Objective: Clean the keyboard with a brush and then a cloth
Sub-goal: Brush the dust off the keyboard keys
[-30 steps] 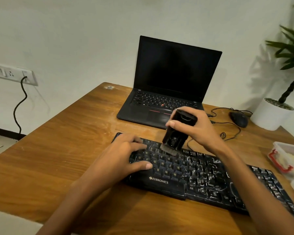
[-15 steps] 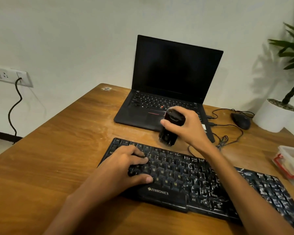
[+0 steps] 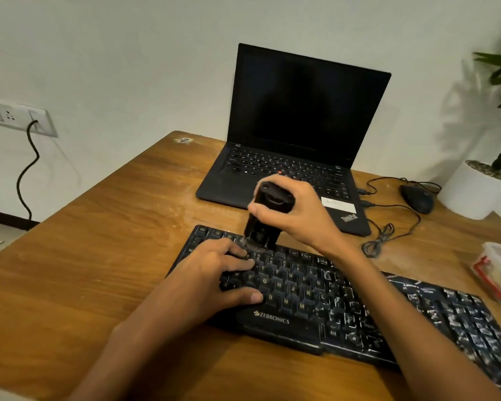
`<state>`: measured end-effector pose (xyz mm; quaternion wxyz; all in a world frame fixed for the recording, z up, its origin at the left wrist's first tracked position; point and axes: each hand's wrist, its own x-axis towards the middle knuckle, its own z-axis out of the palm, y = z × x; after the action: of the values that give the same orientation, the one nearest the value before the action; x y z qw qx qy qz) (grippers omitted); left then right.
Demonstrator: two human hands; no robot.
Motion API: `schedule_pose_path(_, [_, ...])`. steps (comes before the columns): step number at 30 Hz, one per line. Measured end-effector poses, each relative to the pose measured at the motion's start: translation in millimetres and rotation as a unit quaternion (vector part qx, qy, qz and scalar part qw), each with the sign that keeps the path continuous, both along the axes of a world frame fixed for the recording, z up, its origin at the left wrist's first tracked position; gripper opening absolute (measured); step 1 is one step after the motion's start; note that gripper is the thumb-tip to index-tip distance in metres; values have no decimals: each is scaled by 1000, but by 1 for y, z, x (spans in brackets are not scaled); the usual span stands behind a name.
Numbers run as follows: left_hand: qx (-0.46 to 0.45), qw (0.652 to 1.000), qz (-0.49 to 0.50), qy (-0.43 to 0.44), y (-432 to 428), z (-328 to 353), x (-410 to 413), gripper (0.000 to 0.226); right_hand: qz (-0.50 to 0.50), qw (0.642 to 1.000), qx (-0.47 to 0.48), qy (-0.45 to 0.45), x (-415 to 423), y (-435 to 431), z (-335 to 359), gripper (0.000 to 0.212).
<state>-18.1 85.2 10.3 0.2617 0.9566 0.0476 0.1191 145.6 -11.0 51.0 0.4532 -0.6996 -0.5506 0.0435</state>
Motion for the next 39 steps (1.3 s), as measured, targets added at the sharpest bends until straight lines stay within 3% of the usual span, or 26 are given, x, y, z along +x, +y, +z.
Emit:
schedule_pose_path(4, [-5, 1000, 7, 12, -1, 3, -1, 73, -32, 999, -28, 7, 25, -42, 0, 20])
schedule_pose_path(11, [4, 999, 6, 33, -1, 3, 2, 94, -31, 999, 12, -9, 11, -37, 18, 29])
schedule_pose_path(16, [9, 998, 31, 49, -4, 9, 2, 66, 17, 998, -45, -44, -4, -16, 6, 27])
schedule_pose_path(23, [15, 997, 21, 76, -3, 15, 3, 87, -67, 996, -59, -13, 31, -89, 10, 26])
schedule_pose_path(26, [25, 995, 8, 99, -9, 24, 10, 74, -56, 998, 5, 19, 26, -91, 17, 18])
schedule_pose_path(28, [17, 995, -8, 97, -15, 27, 19, 76, -32, 999, -3, 37, 20, -83, 17, 18])
schedule_pose_path(31, [19, 992, -26, 120, -19, 18, 25, 81, -29, 997, -71, 21, 20, -68, 10, 22])
schedule_pose_path(34, [11, 993, -23, 114, -17, 11, 22, 93, -93, 994, -46, -44, 28, -60, 12, 26])
schedule_pose_path(39, [8, 995, -26, 96, -16, 8, 22, 101, -33, 997, -63, 17, 21, -60, 12, 21])
